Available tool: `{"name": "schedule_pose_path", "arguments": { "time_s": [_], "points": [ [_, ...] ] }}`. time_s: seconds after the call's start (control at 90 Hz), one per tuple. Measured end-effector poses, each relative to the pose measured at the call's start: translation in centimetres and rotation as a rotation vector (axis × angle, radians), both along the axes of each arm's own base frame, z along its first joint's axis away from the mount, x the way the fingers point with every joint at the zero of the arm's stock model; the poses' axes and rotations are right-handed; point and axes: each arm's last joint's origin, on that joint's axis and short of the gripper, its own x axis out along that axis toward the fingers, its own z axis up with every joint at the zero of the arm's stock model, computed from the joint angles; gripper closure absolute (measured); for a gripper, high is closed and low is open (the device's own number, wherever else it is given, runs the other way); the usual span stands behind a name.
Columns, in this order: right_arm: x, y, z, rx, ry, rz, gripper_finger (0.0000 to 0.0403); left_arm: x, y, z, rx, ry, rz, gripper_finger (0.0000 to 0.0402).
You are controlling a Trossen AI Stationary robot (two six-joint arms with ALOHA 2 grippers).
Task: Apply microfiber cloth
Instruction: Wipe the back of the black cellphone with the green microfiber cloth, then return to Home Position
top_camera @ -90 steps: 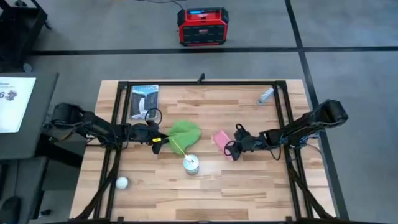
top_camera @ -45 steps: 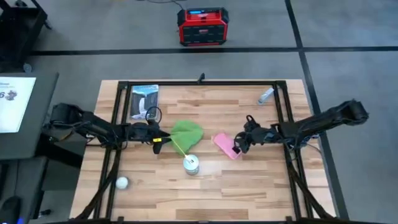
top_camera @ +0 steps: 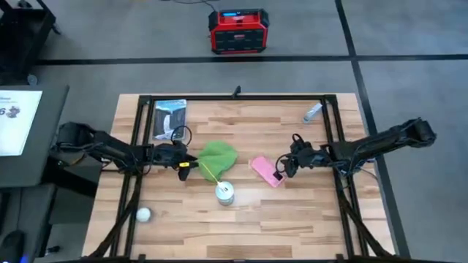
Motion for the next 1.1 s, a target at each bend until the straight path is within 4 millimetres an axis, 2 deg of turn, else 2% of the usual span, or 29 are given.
{"name": "schedule_pose_path", "arguments": {
  "time_s": [0.122,0.378,0.544,0.667,0.8,0.856,0.922,1.056,1.1],
  "points": [
    [0.0,-0.4,0.0,-0.013,0.009,-0.01,0.0232,0.0,-0.2,1.4,0.012,-0.093,-0.063,0.0259],
    [0.0,-1.3,0.0,-0.057,0.036,-0.011,0.0232,-1.5,-0.3,2.1,0.02,-0.056,-0.076,0.0259],
    [0.2,-1.8,0.4,-0.107,0.013,0.014,0.024,-2.2,-0.4,3.6,0.053,-0.153,-0.085,0.0259],
    [0.4,-1.9,2.0,-0.156,-0.049,0.053,0.0277,-2.8,-0.5,5.2,0.109,-0.287,-0.134,0.0259],
    [0.2,-1.8,5.1,-0.231,-0.127,0.114,0.036,-3.8,-0.7,6.9,0.173,-0.441,-0.187,0.0263],
    [0.0,-1.8,6.3,-0.268,-0.162,0.14,0.0388,-4.3,-0.8,7.3,0.198,-0.472,-0.199,0.0272],
    [-0.4,-1.7,7.5,-0.295,-0.206,0.154,0.0394,-4.8,-0.9,7.8,0.223,-0.471,-0.207,0.0293],
    [-1.7,-1.7,8.8,-0.335,-0.262,0.175,0.0401,-6.0,-1.0,8.6,0.279,-0.422,-0.229,0.0375],
    [-2.2,-1.6,9.1,-0.338,-0.272,0.181,0.0401,-6.5,-1.0,8.9,0.292,-0.425,-0.229,0.039]
  ]
}}
